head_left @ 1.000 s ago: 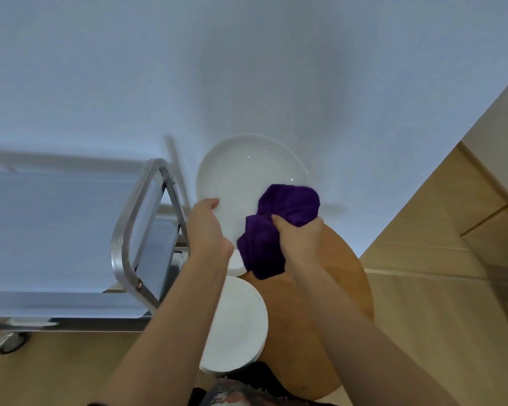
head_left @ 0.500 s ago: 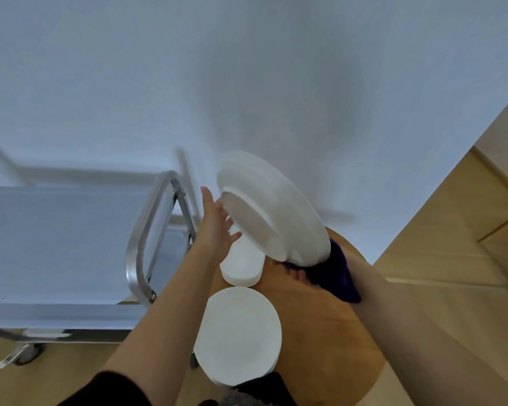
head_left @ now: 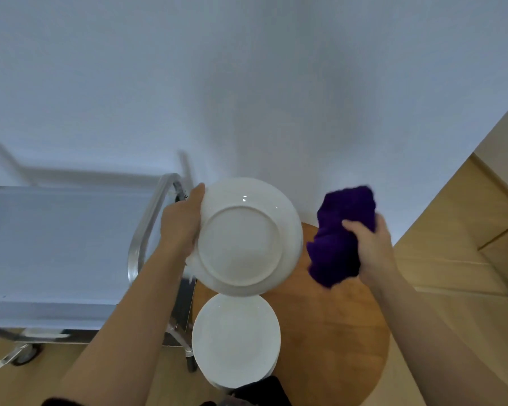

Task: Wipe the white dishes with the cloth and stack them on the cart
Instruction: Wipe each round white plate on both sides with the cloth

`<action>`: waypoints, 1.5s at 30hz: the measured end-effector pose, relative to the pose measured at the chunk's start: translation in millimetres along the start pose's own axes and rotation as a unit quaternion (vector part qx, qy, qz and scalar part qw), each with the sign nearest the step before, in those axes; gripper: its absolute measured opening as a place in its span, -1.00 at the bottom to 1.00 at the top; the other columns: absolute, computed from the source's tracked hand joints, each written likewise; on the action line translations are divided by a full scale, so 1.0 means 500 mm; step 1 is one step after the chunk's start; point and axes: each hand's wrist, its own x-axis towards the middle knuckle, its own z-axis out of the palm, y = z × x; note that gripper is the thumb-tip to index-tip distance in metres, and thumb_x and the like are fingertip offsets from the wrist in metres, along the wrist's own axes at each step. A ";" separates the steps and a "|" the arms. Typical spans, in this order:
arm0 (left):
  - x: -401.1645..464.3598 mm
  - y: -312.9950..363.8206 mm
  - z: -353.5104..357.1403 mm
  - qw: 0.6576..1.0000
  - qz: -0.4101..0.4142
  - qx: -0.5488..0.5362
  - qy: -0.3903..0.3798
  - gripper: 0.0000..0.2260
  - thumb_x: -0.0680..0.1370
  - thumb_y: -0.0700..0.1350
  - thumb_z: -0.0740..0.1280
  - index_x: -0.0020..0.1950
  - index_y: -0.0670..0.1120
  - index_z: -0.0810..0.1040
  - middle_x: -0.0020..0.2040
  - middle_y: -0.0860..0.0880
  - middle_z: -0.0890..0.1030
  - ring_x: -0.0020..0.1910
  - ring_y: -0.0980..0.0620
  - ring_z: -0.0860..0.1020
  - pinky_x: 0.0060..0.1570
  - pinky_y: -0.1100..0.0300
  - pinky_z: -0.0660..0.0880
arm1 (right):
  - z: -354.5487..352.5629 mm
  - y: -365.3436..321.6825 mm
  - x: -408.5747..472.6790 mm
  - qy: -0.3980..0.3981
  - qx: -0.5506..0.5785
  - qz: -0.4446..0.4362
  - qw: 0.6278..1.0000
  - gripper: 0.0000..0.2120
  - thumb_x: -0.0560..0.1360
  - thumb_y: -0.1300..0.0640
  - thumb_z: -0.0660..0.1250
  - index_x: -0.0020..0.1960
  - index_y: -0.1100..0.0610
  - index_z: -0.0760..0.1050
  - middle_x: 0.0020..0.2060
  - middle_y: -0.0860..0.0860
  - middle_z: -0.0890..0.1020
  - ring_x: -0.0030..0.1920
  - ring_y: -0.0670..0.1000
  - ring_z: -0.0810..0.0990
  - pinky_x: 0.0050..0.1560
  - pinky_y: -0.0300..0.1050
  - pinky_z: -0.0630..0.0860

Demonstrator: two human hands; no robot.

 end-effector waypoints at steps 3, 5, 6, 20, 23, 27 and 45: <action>-0.011 0.001 0.020 0.989 0.057 0.134 0.001 -0.45 0.45 0.35 0.18 -0.34 -0.15 0.43 -0.36 -0.07 0.49 -0.36 -0.03 0.45 -0.31 0.10 0.38 | 0.031 -0.045 -0.042 -0.117 -0.066 -0.199 0.971 -0.62 0.37 0.15 0.39 0.08 -0.19 0.43 -0.10 -0.25 0.64 -0.08 -0.15 0.63 -0.19 -0.28 0.55; -0.032 0.005 0.048 0.985 0.100 0.144 0.004 -0.48 0.50 0.30 0.19 -0.40 -0.13 0.34 -0.42 -0.06 0.40 -0.40 -0.04 0.38 -0.33 0.10 0.33 | 0.079 -0.043 -0.069 -0.169 -0.126 -0.245 0.946 -0.61 0.39 0.11 0.35 0.12 -0.24 0.39 -0.04 -0.29 0.61 0.00 -0.23 0.58 -0.03 -0.34 0.51; -0.046 0.006 0.061 0.981 0.130 0.145 0.002 -0.50 0.53 0.23 0.20 -0.42 -0.13 0.30 -0.45 -0.05 0.37 -0.42 -0.03 0.36 -0.36 0.12 0.31 | 0.107 -0.036 -0.079 -0.183 -0.170 -0.269 0.930 -0.61 0.42 0.08 0.34 0.17 -0.24 0.36 0.05 -0.26 0.59 0.10 -0.21 0.54 0.10 -0.30 0.47; -0.129 -0.015 0.104 0.990 0.133 0.041 -0.014 -0.65 0.53 -0.27 0.17 -0.46 -0.11 0.29 -0.61 0.09 0.33 -0.52 0.06 0.28 -0.52 0.24 0.28 | 0.198 -0.006 -0.099 -0.099 -0.437 -0.445 0.775 -0.46 0.50 -0.15 0.13 0.37 0.13 0.41 0.41 0.15 0.35 0.45 0.20 0.20 0.41 0.24 0.09; -0.136 -0.015 0.105 0.990 0.136 0.031 -0.014 -0.67 0.54 -0.19 0.17 -0.44 -0.11 0.29 -0.51 -0.03 0.33 -0.43 -0.04 0.30 -0.39 0.08 0.27 | 0.178 -0.027 -0.066 -0.097 -0.454 -0.472 0.749 -0.42 0.45 -0.21 0.17 0.33 0.12 0.45 0.36 0.16 0.40 0.40 0.23 0.29 0.35 0.27 0.22; -0.144 -0.001 0.094 0.988 0.151 0.030 -0.008 -0.52 0.57 0.12 0.22 -0.46 -0.08 0.22 -0.53 0.03 0.26 -0.46 0.01 0.25 -0.40 0.13 0.24 | 0.156 -0.069 -0.021 -0.153 -0.483 -0.454 0.733 -0.26 0.29 -0.37 0.31 0.34 0.02 0.41 0.30 0.02 0.45 0.28 0.08 0.40 0.30 0.03 0.30; -0.132 0.046 0.068 0.964 -0.066 -0.255 0.028 -0.69 0.49 0.24 0.28 -0.19 0.01 0.56 -0.49 0.18 0.59 -0.47 0.21 0.58 -0.36 0.20 0.45 | 0.060 0.013 -0.009 -0.122 0.104 -0.023 0.987 -0.48 0.19 -0.10 0.49 0.08 0.07 0.50 -0.17 -0.08 0.67 -0.19 -0.07 0.67 -0.26 -0.22 0.57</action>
